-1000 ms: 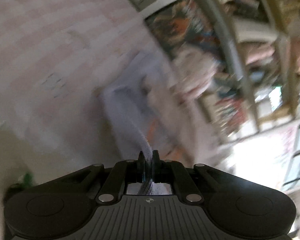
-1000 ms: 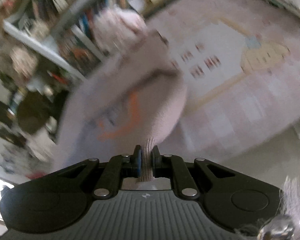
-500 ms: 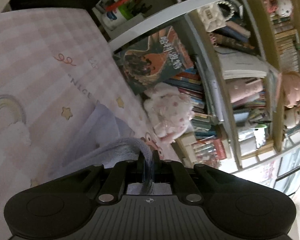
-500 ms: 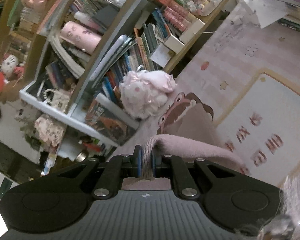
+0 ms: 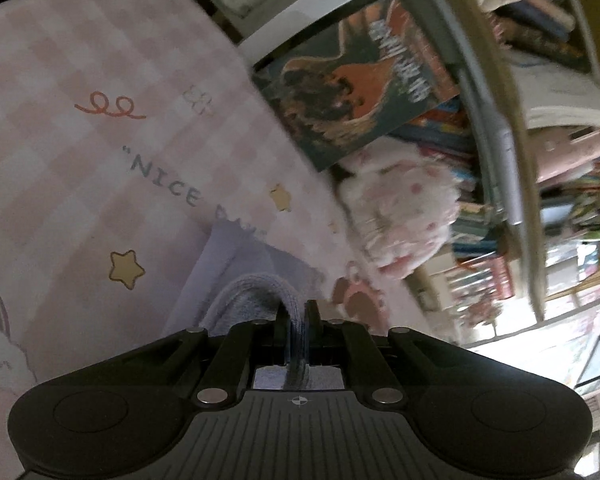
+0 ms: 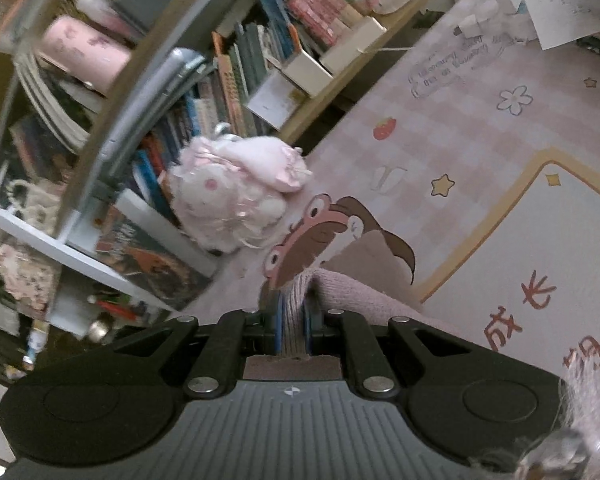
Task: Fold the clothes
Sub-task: 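Lift both side edges and fold the sweater lengthwise with both grippers, then lay the folded edges down and open both grippers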
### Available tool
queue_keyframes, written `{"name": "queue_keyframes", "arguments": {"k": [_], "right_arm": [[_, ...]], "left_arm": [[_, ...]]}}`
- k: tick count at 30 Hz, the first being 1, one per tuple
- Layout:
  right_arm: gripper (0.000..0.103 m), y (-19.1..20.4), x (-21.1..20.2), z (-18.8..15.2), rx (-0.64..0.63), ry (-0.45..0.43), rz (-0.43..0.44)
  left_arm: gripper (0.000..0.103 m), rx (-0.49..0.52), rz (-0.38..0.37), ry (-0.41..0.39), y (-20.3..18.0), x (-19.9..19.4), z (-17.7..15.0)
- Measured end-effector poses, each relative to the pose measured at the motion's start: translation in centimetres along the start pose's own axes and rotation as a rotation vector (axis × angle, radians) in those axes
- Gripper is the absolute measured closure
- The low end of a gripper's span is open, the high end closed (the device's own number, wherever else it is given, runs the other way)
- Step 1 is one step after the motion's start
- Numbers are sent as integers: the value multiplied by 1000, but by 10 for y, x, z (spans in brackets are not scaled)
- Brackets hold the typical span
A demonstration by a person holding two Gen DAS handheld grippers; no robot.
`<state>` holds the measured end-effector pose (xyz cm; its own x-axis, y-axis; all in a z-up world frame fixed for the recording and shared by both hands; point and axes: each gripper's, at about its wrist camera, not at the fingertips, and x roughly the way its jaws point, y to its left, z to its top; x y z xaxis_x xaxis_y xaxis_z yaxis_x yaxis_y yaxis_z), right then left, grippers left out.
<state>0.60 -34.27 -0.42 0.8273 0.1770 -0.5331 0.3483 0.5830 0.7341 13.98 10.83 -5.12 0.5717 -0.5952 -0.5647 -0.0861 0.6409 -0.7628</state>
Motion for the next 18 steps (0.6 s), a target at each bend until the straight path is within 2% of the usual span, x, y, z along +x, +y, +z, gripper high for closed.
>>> {"name": "queue_keyframes", "arguments": {"k": [2, 3, 4, 6, 8, 10, 15, 18], "right_arm": [[92, 0, 11, 2, -6, 7, -26], [86, 0, 15, 3, -14, -1, -46], [73, 1, 19, 5, -23, -12, -66], [54, 3, 20, 9, -47, -44, -95], [54, 4, 21, 13, -79, -56, -104], [54, 7, 24, 14, -150, -55, -129], [54, 25, 45, 4, -484, -3, -265], [54, 38, 69, -14, -747, 29, -319]], "left_arm": [[90, 9, 33, 25, 2, 8, 4], [82, 10, 50, 37, 4, 11, 7], [71, 16, 60, 36, 5, 11, 9], [64, 37, 66, 18, 7, 6, 14], [61, 83, 64, -11, 7, -1, 18], [62, 194, 121, -33, 3, -5, 20], [62, 555, 231, -49, -25, 8, 5], [62, 696, 254, -62, -41, 27, -5]]}}
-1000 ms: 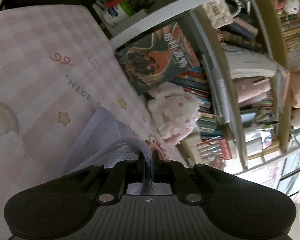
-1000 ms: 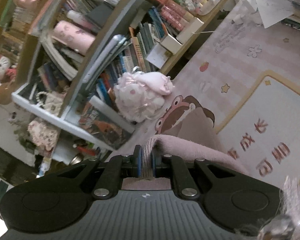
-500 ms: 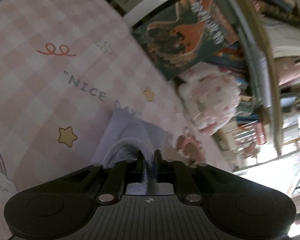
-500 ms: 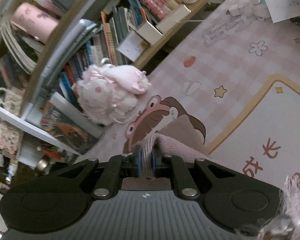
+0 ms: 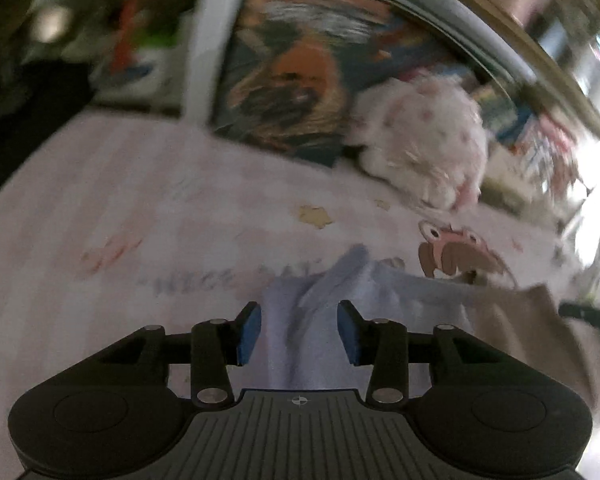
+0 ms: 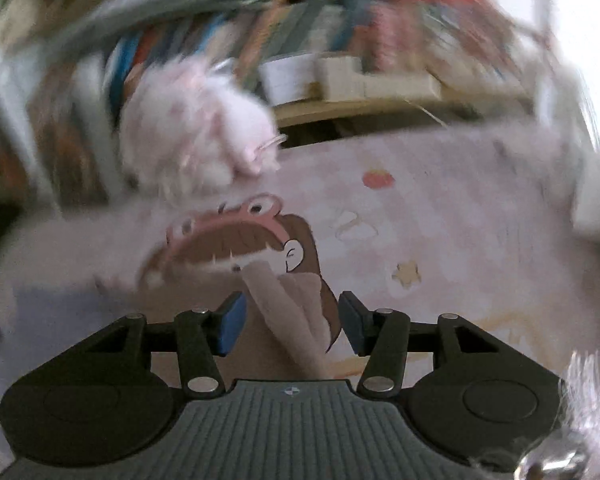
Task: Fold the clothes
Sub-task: 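Lay the folded edges down and open both grippers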
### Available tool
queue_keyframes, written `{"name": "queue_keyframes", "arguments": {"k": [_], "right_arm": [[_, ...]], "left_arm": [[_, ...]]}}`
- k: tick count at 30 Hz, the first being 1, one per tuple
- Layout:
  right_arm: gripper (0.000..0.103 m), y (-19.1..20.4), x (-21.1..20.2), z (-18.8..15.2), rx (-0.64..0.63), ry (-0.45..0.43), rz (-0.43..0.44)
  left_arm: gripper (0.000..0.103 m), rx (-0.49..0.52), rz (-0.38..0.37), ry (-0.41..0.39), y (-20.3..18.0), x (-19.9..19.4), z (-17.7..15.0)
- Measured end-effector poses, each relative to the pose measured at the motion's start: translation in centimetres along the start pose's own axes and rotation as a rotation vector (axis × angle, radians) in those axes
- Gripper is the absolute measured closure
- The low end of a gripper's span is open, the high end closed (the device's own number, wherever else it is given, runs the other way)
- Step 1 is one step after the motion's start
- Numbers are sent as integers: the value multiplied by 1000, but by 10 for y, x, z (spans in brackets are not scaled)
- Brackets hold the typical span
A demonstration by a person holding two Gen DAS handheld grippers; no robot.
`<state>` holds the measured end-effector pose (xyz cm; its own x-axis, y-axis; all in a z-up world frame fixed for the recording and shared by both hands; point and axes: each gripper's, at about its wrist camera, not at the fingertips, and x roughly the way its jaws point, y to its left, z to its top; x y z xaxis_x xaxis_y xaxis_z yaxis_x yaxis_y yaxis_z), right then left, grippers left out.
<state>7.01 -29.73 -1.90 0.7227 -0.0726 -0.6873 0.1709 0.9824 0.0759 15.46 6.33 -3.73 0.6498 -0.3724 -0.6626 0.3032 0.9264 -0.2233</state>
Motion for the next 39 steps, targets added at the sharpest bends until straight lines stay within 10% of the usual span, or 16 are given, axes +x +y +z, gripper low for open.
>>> {"name": "queue_keyframes", "arguments": {"k": [2, 3, 4, 7, 11, 20, 39], "right_arm": [[59, 12, 17, -2, -104, 11, -17], [75, 16, 24, -2, -130, 19, -24], [98, 16, 28, 0, -126, 21, -22], [98, 0, 19, 10, 2, -30, 67], [98, -46, 32, 10, 271, -11, 196], [98, -82, 74, -10, 571, 84, 273], [50, -69, -17, -7, 158, -30, 111]], "left_arm": [[73, 57, 21, -9, -11, 6, 2], [97, 86, 32, -13, -16, 9, 3], [98, 114, 42, -18, -21, 12, 4], [98, 8, -12, -109, -6, -9, 9], [98, -158, 10, 9, 32, 23, 4], [91, -160, 0, 38, 41, 31, 1], [50, -160, 244, -94, -24, -70, -33]]}}
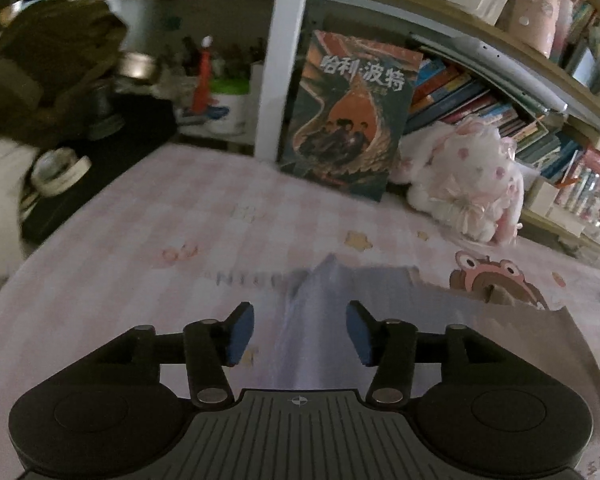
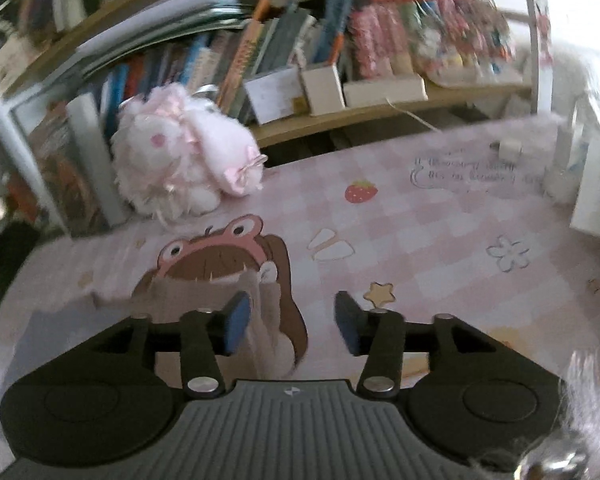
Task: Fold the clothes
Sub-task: 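Lay the folded edges down and open both grippers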
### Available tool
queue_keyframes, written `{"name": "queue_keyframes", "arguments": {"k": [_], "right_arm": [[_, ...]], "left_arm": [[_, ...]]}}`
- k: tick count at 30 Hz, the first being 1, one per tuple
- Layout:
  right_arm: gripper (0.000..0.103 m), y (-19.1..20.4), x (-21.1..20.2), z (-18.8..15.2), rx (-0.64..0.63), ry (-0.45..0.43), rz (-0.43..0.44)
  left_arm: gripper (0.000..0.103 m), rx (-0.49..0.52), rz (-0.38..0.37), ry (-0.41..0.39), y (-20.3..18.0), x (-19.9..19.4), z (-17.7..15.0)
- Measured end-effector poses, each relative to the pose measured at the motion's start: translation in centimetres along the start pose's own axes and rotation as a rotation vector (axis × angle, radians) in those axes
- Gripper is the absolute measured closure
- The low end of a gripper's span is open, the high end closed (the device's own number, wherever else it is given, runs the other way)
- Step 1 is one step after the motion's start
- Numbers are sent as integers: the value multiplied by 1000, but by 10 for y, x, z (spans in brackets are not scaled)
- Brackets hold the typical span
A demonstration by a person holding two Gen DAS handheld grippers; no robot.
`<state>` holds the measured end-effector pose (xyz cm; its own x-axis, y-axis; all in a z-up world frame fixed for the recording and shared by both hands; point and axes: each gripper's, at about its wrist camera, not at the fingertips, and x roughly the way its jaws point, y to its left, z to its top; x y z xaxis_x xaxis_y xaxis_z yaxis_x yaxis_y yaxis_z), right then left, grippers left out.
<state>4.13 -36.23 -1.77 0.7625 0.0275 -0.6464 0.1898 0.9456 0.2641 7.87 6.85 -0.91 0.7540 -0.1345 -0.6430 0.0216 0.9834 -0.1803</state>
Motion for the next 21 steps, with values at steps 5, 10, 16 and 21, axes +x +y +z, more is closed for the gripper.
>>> {"name": "queue_keyframes", "arguments": {"k": [5, 10, 16, 21], "right_arm": [[32, 1, -25, -24, -124, 23, -5], [30, -5, -43, -46, -218, 66, 19], [27, -14, -59, -66, -271, 98, 63], [25, -20, -71, -79, -291, 124, 86]], "left_arm": [[45, -22, 40, 28, -22, -24, -32], [39, -22, 63, 39, -46, -46, -58], [33, -14, 83, 63, -70, -63, -84], [31, -25, 96, 99, -81, -70, -102]]}}
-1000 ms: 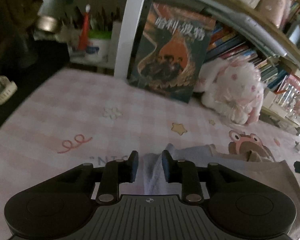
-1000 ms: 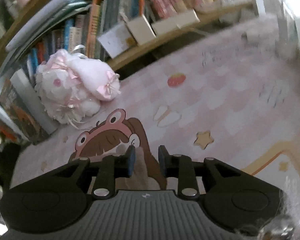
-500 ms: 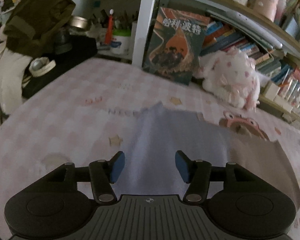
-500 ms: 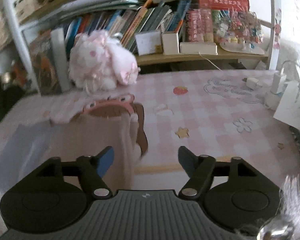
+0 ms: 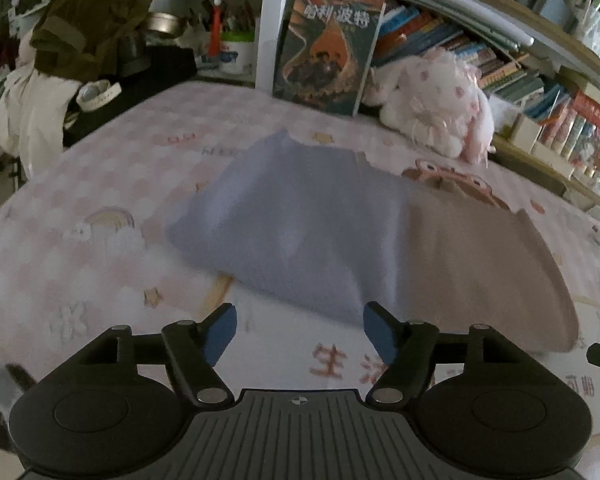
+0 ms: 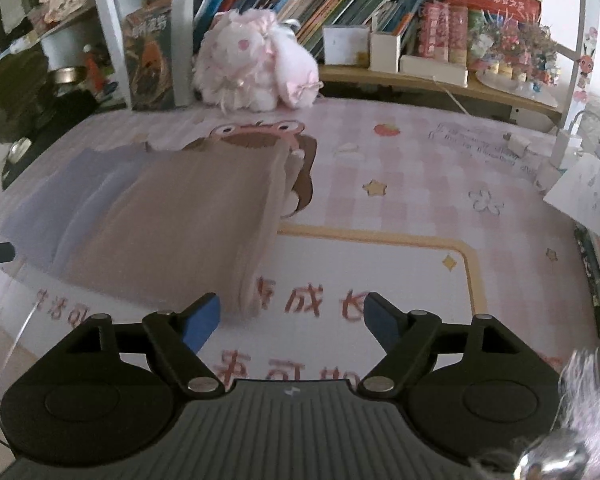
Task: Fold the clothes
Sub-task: 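Lay the folded edges down and open both grippers, then move both grippers to the hem end of the folded sweater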
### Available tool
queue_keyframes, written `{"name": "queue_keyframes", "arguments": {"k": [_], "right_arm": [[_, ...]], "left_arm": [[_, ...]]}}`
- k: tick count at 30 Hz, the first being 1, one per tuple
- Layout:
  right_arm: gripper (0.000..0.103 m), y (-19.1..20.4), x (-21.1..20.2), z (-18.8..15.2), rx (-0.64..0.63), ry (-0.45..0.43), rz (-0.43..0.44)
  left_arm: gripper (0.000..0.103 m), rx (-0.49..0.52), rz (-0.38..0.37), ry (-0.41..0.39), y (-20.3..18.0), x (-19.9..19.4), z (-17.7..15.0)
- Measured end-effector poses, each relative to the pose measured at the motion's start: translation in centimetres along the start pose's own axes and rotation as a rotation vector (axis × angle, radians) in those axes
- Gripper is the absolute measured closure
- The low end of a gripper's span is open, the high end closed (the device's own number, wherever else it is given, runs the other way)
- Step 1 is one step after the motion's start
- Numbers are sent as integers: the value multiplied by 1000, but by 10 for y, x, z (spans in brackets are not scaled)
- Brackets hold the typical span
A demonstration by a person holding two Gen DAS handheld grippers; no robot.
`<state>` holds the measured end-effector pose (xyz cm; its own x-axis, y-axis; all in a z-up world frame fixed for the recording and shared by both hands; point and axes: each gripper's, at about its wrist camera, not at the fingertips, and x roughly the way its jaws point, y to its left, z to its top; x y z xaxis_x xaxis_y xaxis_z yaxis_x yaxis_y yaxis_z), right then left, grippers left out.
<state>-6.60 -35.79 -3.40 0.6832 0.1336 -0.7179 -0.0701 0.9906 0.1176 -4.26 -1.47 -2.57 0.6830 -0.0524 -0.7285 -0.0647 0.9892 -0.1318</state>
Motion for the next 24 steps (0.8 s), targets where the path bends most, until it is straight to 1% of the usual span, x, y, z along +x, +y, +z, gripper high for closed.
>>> {"name": "queue_keyframes", "arguments": {"k": [6, 11, 13, 16, 19, 24], "right_arm": [[24, 4, -5, -17, 1, 35, 33], [23, 6, -1, -30, 7, 79, 53], [23, 6, 0, -33, 10, 88, 59], [23, 7, 2, -36, 15, 97, 68], [23, 8, 3, -37, 12, 101, 73], [23, 12, 7, -35, 16, 112, 76]], "left_arm": [[29, 10, 14, 27, -12, -7, -12], [21, -17, 8, 29, -15, -16, -15], [18, -30, 0, 44, -16, -16, -16], [18, -51, -5, 85, -15, -12, -19], [18, -105, -19, 113, -10, -6, -19], [18, -200, -25, 121, 4, 5, -15]]}}
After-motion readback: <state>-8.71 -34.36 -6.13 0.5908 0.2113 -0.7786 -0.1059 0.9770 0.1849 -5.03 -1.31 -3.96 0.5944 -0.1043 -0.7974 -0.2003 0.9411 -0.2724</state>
